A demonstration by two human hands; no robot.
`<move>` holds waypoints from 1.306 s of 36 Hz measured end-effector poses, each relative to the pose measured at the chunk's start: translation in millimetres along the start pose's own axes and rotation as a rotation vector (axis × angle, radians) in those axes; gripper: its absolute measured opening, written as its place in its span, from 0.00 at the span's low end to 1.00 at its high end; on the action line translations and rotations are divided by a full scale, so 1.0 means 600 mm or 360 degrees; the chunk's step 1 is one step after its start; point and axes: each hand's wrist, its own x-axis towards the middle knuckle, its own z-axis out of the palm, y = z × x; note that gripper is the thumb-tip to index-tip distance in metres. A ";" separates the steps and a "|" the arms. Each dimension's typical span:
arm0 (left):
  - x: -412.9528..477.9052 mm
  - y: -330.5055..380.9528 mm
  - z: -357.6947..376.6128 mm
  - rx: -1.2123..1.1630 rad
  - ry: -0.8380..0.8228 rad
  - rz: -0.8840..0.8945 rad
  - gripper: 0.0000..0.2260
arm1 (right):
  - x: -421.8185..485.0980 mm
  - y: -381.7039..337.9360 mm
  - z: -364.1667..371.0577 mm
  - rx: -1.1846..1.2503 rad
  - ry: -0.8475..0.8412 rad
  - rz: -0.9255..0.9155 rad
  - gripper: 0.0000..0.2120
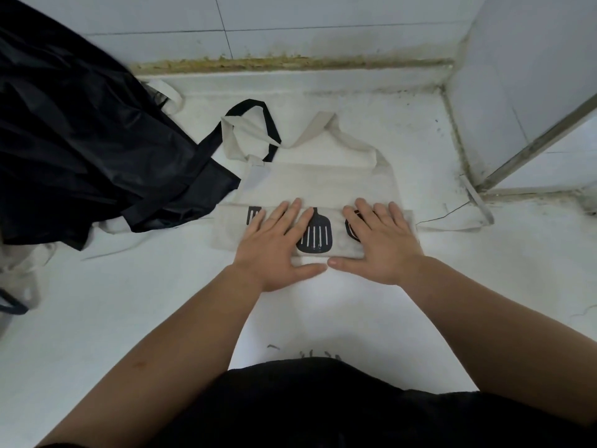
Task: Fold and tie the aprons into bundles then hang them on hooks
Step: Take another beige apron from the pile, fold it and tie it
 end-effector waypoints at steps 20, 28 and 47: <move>0.062 -0.011 -0.162 -0.0479 -0.0698 -0.0257 0.08 | 0.016 0.017 -0.134 0.0419 -0.0433 0.0009 0.09; 0.094 -0.044 -0.139 -0.0116 -0.0320 -0.0283 0.15 | 0.056 0.056 -0.140 0.0126 -0.0322 0.0137 0.17; 0.044 -0.050 -0.006 0.0289 0.0127 -0.0116 0.31 | 0.039 -0.017 -0.009 0.0064 0.0168 0.0195 0.42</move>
